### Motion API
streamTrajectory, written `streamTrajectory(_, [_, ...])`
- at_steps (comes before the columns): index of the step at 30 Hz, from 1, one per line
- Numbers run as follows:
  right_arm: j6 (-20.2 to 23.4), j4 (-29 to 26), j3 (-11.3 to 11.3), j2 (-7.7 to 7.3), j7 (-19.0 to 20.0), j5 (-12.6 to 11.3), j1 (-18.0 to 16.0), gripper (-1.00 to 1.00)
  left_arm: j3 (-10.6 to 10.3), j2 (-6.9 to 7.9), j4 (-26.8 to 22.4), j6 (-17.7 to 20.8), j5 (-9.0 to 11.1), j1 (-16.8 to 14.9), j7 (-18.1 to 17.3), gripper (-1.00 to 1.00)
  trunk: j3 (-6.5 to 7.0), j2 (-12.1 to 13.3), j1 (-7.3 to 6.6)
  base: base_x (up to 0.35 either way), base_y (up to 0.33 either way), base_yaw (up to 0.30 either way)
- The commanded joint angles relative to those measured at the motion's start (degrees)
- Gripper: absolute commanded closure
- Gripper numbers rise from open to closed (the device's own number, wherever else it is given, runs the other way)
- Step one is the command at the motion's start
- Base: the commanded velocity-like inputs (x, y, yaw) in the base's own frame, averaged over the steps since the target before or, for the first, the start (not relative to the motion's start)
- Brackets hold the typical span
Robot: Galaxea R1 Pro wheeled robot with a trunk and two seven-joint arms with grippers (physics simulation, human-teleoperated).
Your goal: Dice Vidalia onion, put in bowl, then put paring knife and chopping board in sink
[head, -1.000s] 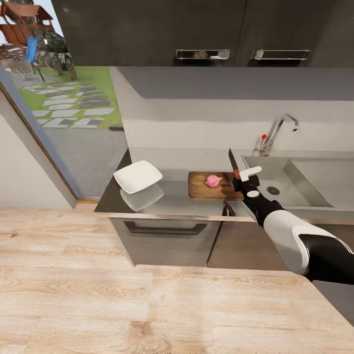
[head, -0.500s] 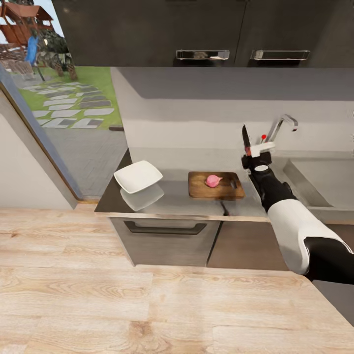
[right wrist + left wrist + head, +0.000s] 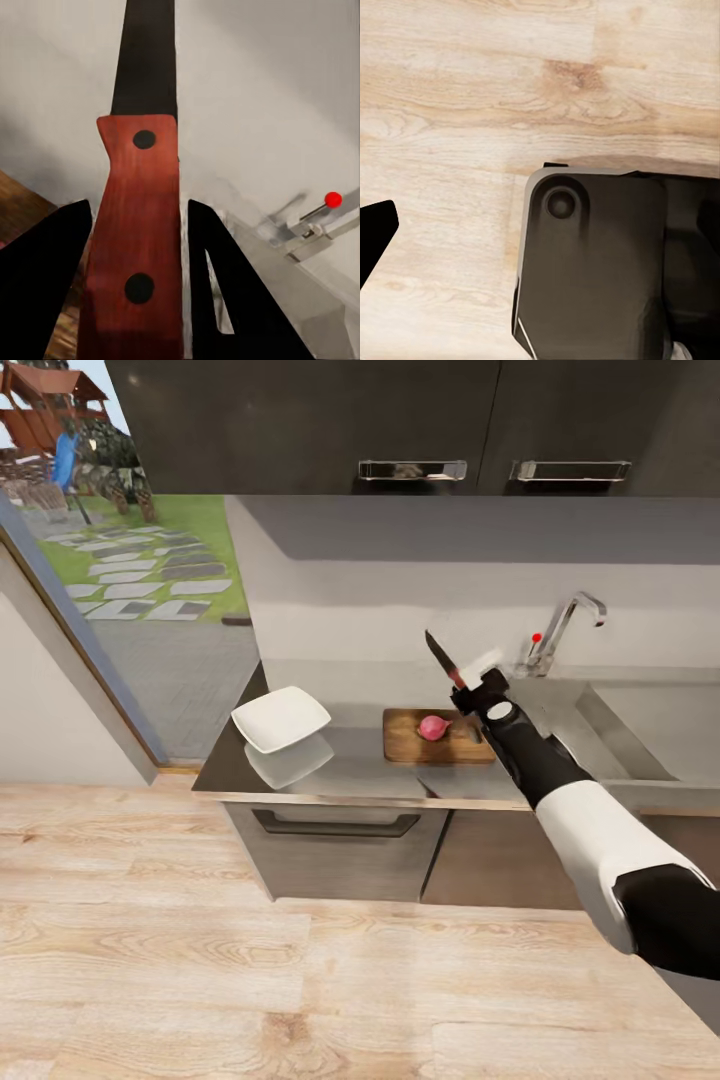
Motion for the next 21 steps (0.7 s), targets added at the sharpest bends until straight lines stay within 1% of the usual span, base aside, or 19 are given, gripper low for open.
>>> streamTrajectory(1, [0.2, -0.8, 0.3, -0.61, 1.3, 0.6, 0.8, 1.00, -0.5, 0.11, -0.1, -0.1, 0.6, 0.0, 0.4, -1.00, -0.09, -0.1, 0.03, 0.000, 0.000, 0.000])
streamTrajectory(2, [0.0, -2.1, 0.3, -1.23, 2.0, 0.6, 1.7, 1.00, -0.5, 0.11, -0.1, -0.1, 0.6, 0.0, 0.4, -1.00, -0.09, -0.1, 0.03, 0.000, 0.000, 0.000])
streamTrajectory(3, [-0.1, -5.8, 0.4, -2.39, 2.7, 0.6, 4.4, 1.00, -0.5, 0.12, 0.0, -0.1, 0.6, 0.0, 0.4, -1.00, -0.09, -0.1, 0.03, 0.000, 0.000, 0.000])
streamTrajectory(6, [0.4, -13.9, 0.4, -3.92, 3.0, 0.7, 10.0, 1.00, -0.5, 0.12, 0.0, -0.1, 0.6, 0.0, 0.4, -1.00, -0.09, -0.1, 0.03, 0.000, 0.000, 0.000])
streamTrajectory(7, [1.3, -18.8, 0.3, -4.74, 3.1, 0.7, 13.2, 1.00, -0.5, 0.12, 0.0, -0.1, 0.6, 0.0, 0.4, -1.00, -0.09, -0.1, 0.03, 0.000, 0.000, 0.000])
streamTrajectory(8, [2.5, -21.9, 0.4, -5.41, 3.1, 0.7, 15.2, 1.00, -0.5, 0.10, 0.0, -0.1, 0.6, 0.0, 0.4, -1.00, -0.09, -0.1, 0.03, 0.000, 0.000, 0.000])
streamTrajectory(9, [3.2, -23.5, 0.4, -5.77, 3.1, 0.7, 16.2, 1.00, -0.5, 0.11, 0.0, -0.1, 0.6, 0.0, 0.4, -1.00, -0.09, -0.1, 0.03, 0.000, 0.000, 0.000])
streamTrajectory(11, [6.5, -28.9, 0.4, -6.86, 3.2, 0.7, 19.2, 1.00, -0.5, 0.10, 0.0, -0.1, 0.6, 0.0, 0.4, -1.00, -0.09, -0.1, 0.03, 0.000, 0.000, 0.000])
streamTrajectory(12, [9.4, -32.7, 0.4, -7.53, 3.1, 0.7, 21.1, 1.00, -0.5, 0.12, -0.1, -0.1, 0.6, 0.0, 0.4, -1.00, -0.09, -0.1, 0.03, 0.000, 0.000, 0.000])
streamTrajectory(18, [11.9, -33.9, 0.4, -7.68, 2.9, 1.1, 21.8, 1.00, -0.5, 0.10, -0.2, -0.1, 0.6, 0.0, 0.4, -1.00, -0.09, -0.1, 0.03, 0.000, 0.000, 0.000])
streamTrajectory(21, [13.6, -34.0, 0.5, -7.50, 2.8, 3.5, 21.9, 1.00, -0.5, 0.10, -0.2, -0.1, 0.5, 0.0, 0.4, -1.00, -0.09, -0.1, 0.03, 0.000, 0.000, 0.000])
